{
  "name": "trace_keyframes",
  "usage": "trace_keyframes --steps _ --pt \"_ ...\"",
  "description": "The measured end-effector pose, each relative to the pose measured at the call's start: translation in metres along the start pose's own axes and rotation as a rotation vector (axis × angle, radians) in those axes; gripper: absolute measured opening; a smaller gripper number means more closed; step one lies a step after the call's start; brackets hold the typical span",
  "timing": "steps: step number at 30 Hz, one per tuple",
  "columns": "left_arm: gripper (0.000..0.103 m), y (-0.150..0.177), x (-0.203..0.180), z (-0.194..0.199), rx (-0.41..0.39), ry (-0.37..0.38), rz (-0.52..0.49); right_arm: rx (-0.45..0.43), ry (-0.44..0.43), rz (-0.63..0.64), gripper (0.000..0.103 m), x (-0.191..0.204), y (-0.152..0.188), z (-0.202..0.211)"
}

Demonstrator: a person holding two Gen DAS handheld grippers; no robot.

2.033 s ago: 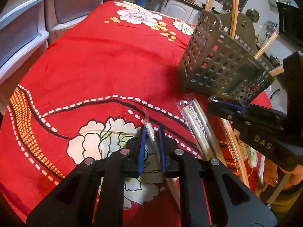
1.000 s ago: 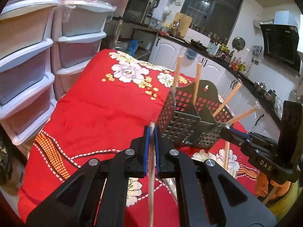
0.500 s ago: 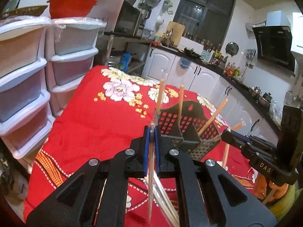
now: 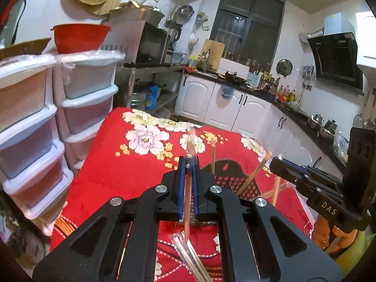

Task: Organize utensils
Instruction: 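Lift both held chopstick pairs and carry them over the grey caddy, then lower both held chopstick pairs into the grey caddy compartments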

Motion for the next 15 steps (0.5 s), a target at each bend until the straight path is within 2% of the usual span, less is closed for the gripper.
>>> trace_keyframes --steps 15 --pt "0.001 -0.039 -0.027 -0.001 -0.077 0.055 -0.037 -0.076 0.038 0.003 0.011 -0.014 -0.04 0.014"
Point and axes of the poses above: each gripper's, at about its wrist camera, not at the fingertips, and z roughly against the way its jaws point, x to its left, y to its underside, the point moved 4 cm from there along -z, roughly the way its jaws point, and after that the axes turned 7 degrees about z, right-handed, at the moved point
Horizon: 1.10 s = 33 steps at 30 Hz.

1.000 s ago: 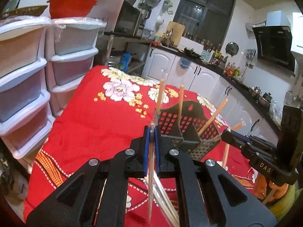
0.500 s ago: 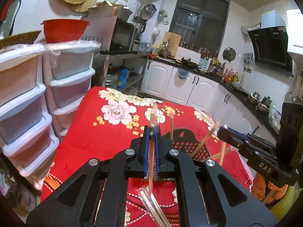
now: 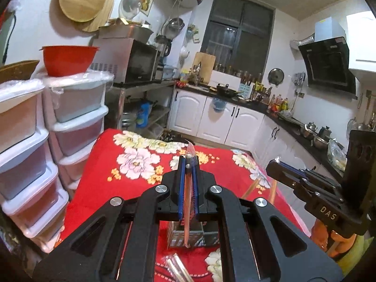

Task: Organize utensils
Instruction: 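Lower both held chopstick pairs into the grey caddy compartments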

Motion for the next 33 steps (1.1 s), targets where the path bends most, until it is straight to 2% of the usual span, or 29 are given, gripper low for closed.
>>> trace_keyframes --steps 8,19,28,33 --pt "0.001 -0.015 -0.018 -0.016 -0.037 0.003 -0.043 -0.076 0.039 -0.022 0.011 -0.019 -0.021 0.003" --pt "0.002 -0.007 -0.009 -0.044 -0.019 -0.028 -0.048 -0.141 0.064 -0.016 0.011 -0.027 -0.034 -0.033" --pt "0.002 0.013 0.004 -0.063 0.008 -0.046 -0.041 -0.143 0.143 0.002 0.011 -0.042 -0.015 -0.066" --pt "0.002 0.024 0.01 -0.072 0.028 -0.05 -0.042 -0.111 0.181 -0.008 0.011 -0.05 0.003 -0.086"
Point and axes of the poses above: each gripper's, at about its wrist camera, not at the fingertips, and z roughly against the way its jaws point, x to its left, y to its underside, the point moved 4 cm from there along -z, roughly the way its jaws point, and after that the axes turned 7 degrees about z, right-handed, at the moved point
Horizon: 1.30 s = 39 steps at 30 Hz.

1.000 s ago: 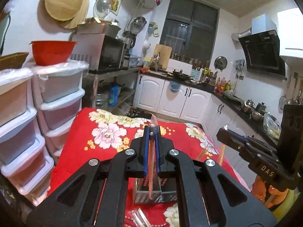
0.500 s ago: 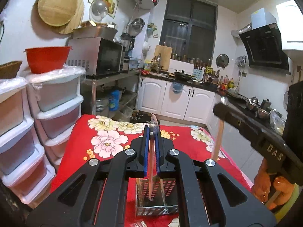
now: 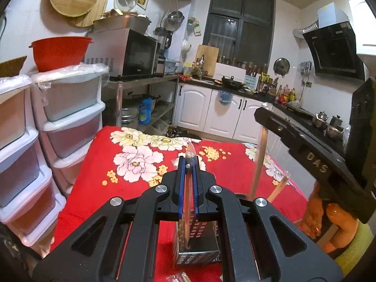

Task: Organize utensils
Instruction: 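Lower both held chopstick pairs into the grey caddy compartments, then open both grippers to release the chopsticks into the caddy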

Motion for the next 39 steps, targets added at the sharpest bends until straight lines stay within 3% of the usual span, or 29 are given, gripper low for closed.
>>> trace_keyframes --steps 22,39 --pt "0.002 0.032 0.01 -0.026 0.083 0.003 0.011 0.178 0.051 0.031 0.011 -0.001 0.066 -0.017" --pt "0.002 0.042 0.017 -0.024 0.128 -0.006 0.045 0.273 0.043 0.035 0.012 0.0 0.066 -0.006"
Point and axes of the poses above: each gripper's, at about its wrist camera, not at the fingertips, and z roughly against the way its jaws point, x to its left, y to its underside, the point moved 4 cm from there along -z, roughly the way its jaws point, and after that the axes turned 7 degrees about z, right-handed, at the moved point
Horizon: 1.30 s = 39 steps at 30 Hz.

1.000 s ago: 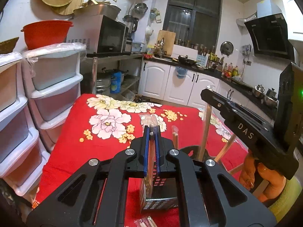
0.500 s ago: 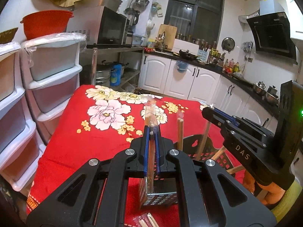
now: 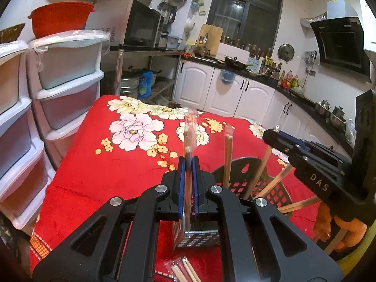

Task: Organize utensils
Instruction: 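Open both grippers to release the chopsticks into the caddy, then move both open grippers back toward the remaining wrapped chopsticks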

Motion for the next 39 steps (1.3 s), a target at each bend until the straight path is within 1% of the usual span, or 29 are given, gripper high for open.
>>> trace_keyframes --steps 4,8,9,13,15,17,21,25,27,29,30,32,34,39 --pt "0.002 0.002 -0.001 0.003 0.011 -0.002 0.009 0.004 -0.006 -0.01 0.013 -0.001 0.001 0.006" --pt "0.004 0.004 -0.002 0.008 0.014 -0.002 0.009 0.0 -0.013 -0.005 0.02 0.0 0.002 0.014" --pt "0.007 0.004 -0.002 0.007 0.014 -0.006 0.009 -0.005 -0.013 -0.008 0.022 -0.001 0.002 0.017" --pt "0.014 0.007 -0.001 0.013 0.018 -0.029 -0.003 -0.015 -0.023 -0.012 0.026 0.0 0.003 0.027" --pt "0.019 0.01 0.0 0.019 0.015 -0.032 -0.001 -0.018 -0.027 -0.01 0.033 0.002 0.003 0.031" --pt "0.024 0.012 0.0 0.026 0.008 -0.035 -0.005 -0.019 -0.031 -0.004 0.036 0.004 0.004 0.036" --pt "0.034 0.014 0.001 0.039 -0.01 -0.053 -0.011 -0.03 -0.035 0.003 0.048 0.008 0.006 0.048" --pt "0.043 0.017 0.002 0.051 -0.023 -0.056 -0.012 -0.032 -0.032 0.006 0.055 0.011 0.011 0.06" --pt "0.047 0.02 0.003 0.054 -0.021 -0.063 -0.01 -0.032 -0.027 0.006 0.061 0.011 0.014 0.065" --pt "0.051 0.022 0.004 0.056 -0.02 -0.069 -0.008 -0.034 -0.016 0.003 0.065 0.01 0.017 0.071" --pt "0.054 0.024 0.005 0.058 -0.022 -0.071 -0.006 -0.035 -0.013 0.002 0.066 0.01 0.019 0.074" --pt "0.055 0.028 0.006 0.062 -0.025 -0.076 -0.003 -0.033 -0.009 0.001 0.067 0.01 0.021 0.078" --pt "0.06 0.032 0.007 0.066 -0.024 -0.076 0.004 -0.032 -0.007 0.0 0.067 0.01 0.025 0.082" --pt "0.069 0.041 0.011 0.072 -0.021 -0.077 0.012 -0.02 -0.001 0.002 0.07 0.01 0.036 0.092"
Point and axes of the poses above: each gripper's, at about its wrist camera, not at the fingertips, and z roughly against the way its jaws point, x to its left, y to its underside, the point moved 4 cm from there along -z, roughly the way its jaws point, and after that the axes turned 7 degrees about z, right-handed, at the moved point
